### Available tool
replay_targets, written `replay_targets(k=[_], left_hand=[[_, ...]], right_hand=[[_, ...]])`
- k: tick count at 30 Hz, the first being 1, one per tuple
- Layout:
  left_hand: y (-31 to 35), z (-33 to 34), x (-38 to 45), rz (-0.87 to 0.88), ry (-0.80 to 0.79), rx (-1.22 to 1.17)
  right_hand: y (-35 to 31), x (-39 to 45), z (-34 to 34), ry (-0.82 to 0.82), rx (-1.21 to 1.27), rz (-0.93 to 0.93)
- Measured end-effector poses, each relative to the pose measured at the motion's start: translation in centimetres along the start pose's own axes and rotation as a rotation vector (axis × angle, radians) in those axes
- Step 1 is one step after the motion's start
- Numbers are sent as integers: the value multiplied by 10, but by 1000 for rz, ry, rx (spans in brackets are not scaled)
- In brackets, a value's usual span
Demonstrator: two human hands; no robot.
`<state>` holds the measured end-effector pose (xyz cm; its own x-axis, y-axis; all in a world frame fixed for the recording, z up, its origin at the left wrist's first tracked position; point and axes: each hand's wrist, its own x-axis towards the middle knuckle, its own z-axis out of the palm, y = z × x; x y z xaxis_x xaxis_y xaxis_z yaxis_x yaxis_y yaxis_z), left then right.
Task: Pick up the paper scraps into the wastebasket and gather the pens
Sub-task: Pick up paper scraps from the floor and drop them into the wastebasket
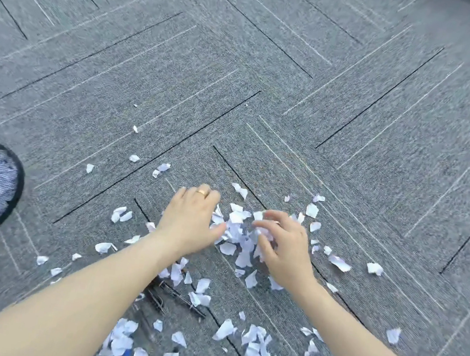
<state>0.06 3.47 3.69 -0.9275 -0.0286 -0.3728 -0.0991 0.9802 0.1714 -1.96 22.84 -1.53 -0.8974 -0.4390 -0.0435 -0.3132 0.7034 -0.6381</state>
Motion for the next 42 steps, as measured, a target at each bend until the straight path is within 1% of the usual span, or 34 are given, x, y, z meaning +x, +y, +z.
replay_targets(k=[1, 2, 3, 4, 5, 6, 8, 11, 13, 15, 17, 18, 20, 22, 24, 26, 28, 29, 31, 33, 35, 38, 42], left_hand=[[10, 5, 7, 26, -1, -47], [20, 11, 13, 55, -43, -89], [30, 18, 18, 74, -110, -122], [37, 25, 22, 75, -185, -144], [43, 33, 22, 64, -237, -164], [46, 41, 18, 52, -257, -183], [48, 59, -1, 55, -224, -158], [41, 78, -40, 115, -150, -50], [31, 86, -57, 190, -65, -9], [22, 88, -59, 236, 70, -15], [21, 79, -52, 210, -19, -24], [21, 77, -47, 192, -74, -14], [22, 73, -38, 182, -86, 13], [20, 65, -32, 174, -118, -43], [16, 46, -32, 198, -187, -118], [7, 15, -39, 226, -248, -129], [-10, -16, -44, 249, -254, -97], [-18, -31, -48, 251, -250, -88], [-34, -64, -57, 237, -224, -101], [-47, -93, -66, 222, -163, -114], [-60, -117, -74, 194, -62, -146], [-83, -151, -95, 118, 130, -288], [-128, -192, -134, -26, 302, -452]], right_hand=[[4, 0, -6, 103, 20, 70], [11, 3, -12, 188, 17, 158], [20, 9, -16, 233, -4, 254], [28, 15, -21, 225, -30, 342], [36, 18, -22, 166, -62, 401], [41, 18, -20, 81, -108, 408], [41, 6, -11, -75, -191, 302], [22, -24, 8, -217, -271, 89], [8, -38, 21, -229, -346, 4], [1, -40, 33, -145, -384, -18], [1, -34, 38, -20, -384, -95], [2, -29, 38, -7, -391, -158], [0, -19, 37, -64, -402, -254], [-6, -11, 30, -180, -403, -220], [-17, -3, 23, -213, -311, -82], [-38, 0, 11, -197, -7, 118], [-67, 0, -3, -100, 312, 265], [-80, 3, -10, -60, 397, 309], [-105, 12, -20, -36, 488, 369], [-134, 24, -28, -29, 603, 389], [-169, 37, -37, -33, 712, 372], [-234, 51, -51, -22, 798, 297], [-323, 69, -55, -80, 836, 167]])
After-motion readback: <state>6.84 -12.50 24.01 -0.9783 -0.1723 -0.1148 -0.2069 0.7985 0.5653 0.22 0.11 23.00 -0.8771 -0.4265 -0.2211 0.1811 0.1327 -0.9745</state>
